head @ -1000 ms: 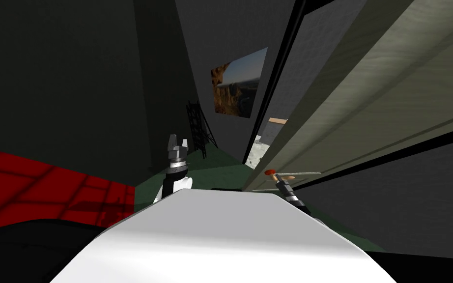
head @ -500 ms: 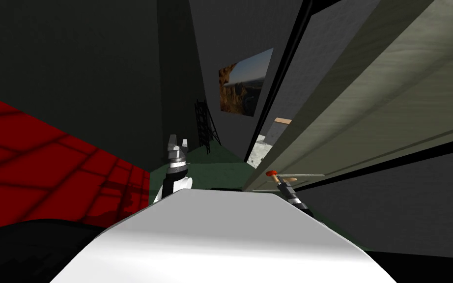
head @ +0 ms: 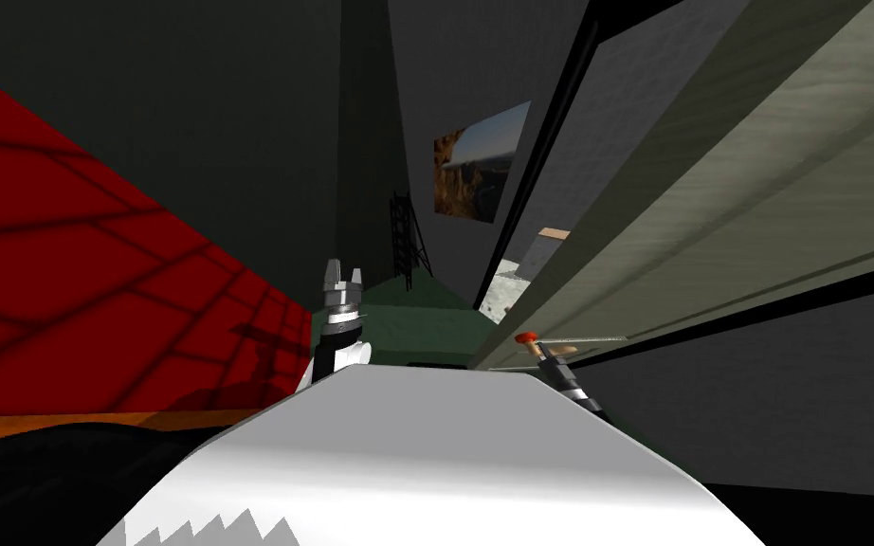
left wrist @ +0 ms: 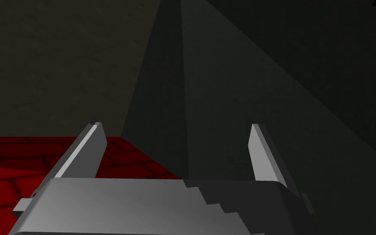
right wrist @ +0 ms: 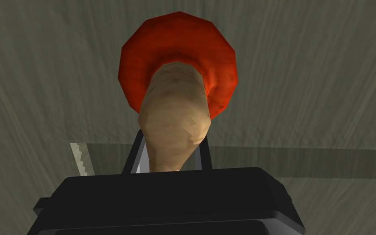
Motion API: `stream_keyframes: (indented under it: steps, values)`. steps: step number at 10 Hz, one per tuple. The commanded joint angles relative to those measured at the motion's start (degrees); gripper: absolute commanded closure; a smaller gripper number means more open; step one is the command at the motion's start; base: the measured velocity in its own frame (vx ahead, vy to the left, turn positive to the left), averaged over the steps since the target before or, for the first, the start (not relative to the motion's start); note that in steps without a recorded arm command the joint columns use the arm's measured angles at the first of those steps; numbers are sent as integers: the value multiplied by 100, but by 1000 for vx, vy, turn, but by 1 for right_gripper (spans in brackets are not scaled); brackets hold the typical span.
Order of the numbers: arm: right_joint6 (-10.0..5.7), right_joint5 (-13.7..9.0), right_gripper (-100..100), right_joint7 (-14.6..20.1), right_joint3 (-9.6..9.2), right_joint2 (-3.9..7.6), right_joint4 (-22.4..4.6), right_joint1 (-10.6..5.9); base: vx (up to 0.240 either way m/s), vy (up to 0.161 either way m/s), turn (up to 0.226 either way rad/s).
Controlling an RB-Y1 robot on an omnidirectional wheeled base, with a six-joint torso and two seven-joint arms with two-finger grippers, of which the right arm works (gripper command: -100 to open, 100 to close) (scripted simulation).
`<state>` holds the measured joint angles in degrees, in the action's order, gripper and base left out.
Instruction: Pull the door open
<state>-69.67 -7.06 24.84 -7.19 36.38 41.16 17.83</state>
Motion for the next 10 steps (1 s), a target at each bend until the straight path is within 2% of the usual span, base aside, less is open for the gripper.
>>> stream_keyframes:
  steps: [1,2,10]
  values:
    - [-120,-10,100,13,-3,31,-84,11,-181,-54,139]
    - [-67,0,100,13,-14,10,-74,-5,-66,-22,24]
    - [-345,33,100,87,-86,67,-377,-106,-201,-67,160]
